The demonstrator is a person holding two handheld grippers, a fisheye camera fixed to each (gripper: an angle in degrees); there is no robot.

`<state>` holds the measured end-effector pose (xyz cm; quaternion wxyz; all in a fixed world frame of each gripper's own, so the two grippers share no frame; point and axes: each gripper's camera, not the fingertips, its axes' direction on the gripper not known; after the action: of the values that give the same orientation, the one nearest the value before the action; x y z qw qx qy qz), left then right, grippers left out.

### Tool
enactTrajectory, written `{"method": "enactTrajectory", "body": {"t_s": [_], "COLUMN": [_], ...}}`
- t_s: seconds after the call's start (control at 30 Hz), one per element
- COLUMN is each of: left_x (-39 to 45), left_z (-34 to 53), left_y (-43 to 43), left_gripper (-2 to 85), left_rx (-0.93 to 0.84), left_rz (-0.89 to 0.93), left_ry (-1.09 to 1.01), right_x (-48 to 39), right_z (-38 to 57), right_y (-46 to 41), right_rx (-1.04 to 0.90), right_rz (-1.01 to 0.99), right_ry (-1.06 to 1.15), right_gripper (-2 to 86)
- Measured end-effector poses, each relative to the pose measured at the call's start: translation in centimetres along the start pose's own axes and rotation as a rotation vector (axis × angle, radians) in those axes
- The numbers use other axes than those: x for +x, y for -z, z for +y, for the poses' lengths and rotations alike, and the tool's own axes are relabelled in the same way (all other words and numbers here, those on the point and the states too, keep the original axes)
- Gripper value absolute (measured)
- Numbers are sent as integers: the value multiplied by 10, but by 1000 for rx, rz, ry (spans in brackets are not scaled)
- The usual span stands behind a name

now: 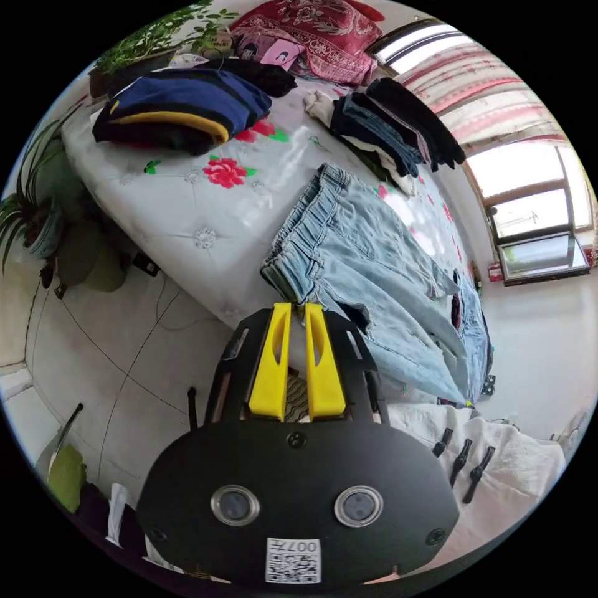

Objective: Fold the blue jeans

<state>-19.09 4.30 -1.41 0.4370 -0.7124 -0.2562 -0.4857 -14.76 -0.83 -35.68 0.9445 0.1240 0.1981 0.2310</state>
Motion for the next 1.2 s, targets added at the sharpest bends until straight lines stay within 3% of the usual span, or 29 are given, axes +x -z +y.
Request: {"method": "enactTrajectory", "body": {"t_s": [0.1, 0.23, 0.47, 0.6, 0.77, 0.9, 1.0, 1.1, 1.2], "left_x": [-14, -16, 66, 150, 223, 253, 269, 273, 267], "left_z": [16, 27, -60, -148, -231, -272, -278, -270, -258], "left_y": [-9, 19, 41, 5, -65, -111, -164, -161, -135], "left_gripper": [24, 43, 78, 108, 121, 137, 111, 17, -5], "left_rx": [-33, 44, 215, 142, -3, -71, -245, -199, -117], "left_rz": [-98, -178, -135, -130, -248, -277, -370, -326, -279], "left_ry": [65, 80, -114, -327, -495, -556, -626, -678, -699], "right_x": [19, -28, -149, -233, -267, -276, -268, -258, -260], "right_z": [20, 16, -89, -176, -285, -352, -383, -400, -411], "right_y": [-50, -26, -88, -161, -239, -310, -355, -369, -330], "right_rx": [-177, -5, -28, -87, -171, -247, -329, -354, -269], "right_rz": [159, 264, 94, 65, -143, -81, -72, -83, -203], "right_ry": [-104, -30, 293, 426, 244, 145, 79, 22, 53], "right_gripper": [56, 61, 73, 80, 86, 81, 66, 24, 5]}}
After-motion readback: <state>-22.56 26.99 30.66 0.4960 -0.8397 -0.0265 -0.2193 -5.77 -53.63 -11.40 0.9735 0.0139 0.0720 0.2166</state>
